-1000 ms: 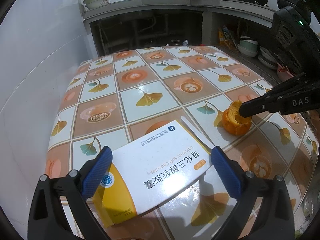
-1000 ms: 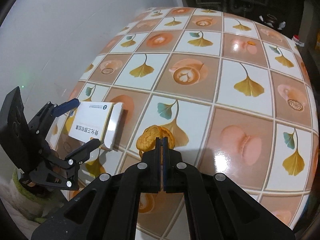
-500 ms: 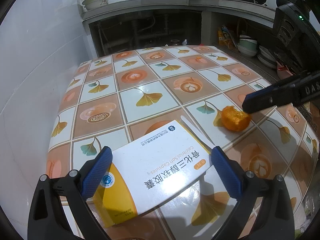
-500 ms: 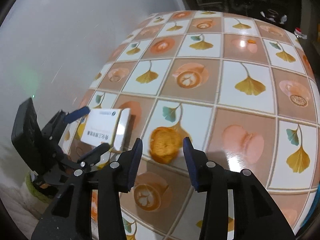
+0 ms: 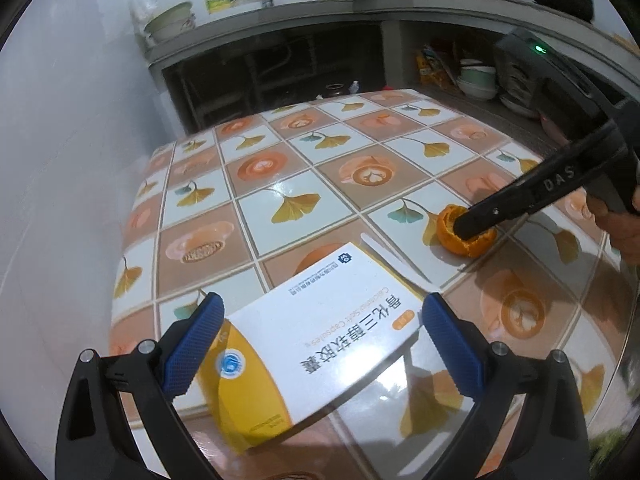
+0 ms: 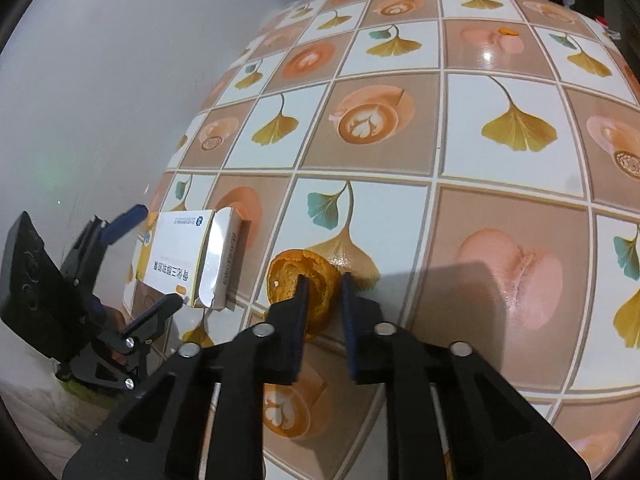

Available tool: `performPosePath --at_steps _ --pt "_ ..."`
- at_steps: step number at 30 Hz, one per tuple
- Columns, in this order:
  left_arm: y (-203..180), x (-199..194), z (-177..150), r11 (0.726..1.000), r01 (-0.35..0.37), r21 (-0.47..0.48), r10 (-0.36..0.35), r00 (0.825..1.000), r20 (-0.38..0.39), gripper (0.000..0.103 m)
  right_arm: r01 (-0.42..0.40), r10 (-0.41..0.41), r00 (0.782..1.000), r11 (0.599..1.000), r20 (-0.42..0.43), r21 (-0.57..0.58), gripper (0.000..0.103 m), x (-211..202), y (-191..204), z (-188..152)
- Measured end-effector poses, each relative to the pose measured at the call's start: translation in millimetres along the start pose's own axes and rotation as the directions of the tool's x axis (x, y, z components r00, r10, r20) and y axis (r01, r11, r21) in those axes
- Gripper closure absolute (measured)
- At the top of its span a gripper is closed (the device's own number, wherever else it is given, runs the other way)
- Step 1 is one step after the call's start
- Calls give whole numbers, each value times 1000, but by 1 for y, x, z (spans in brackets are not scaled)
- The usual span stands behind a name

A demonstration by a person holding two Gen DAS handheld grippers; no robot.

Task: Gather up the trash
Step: 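Pinch the orange peel with the right tool while the left holds the box, then lift the medicine box with the left tool while the right lifts the orange peel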

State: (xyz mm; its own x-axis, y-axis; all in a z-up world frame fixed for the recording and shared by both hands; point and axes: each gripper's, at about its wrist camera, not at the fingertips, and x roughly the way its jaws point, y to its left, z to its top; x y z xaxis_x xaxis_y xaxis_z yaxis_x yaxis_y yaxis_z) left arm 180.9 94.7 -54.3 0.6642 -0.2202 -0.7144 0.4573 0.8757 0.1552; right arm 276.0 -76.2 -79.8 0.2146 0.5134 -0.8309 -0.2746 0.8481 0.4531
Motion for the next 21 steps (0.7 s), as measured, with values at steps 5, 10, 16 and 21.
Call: performPosePath --at_steps 5,10,16,21 --pt "10 7 4 999 29 26 -28 999 -45 5 16 -16 1000 1000 13 -16 97 0 3 -5" --pt "23 13 17 997 79 -6 -79 994 -76 5 -13 13 999 1000 39 17 98 -9 -5 -13" --pt "72 31 35 913 223 -341 -274 955 -109 6 -56 51 995 997 84 59 98 -25 -12 -31" --pt "94 54 25 836 152 -528 -321 914 -246 6 -66 59 993 996 107 67 98 -37 -15 -45"
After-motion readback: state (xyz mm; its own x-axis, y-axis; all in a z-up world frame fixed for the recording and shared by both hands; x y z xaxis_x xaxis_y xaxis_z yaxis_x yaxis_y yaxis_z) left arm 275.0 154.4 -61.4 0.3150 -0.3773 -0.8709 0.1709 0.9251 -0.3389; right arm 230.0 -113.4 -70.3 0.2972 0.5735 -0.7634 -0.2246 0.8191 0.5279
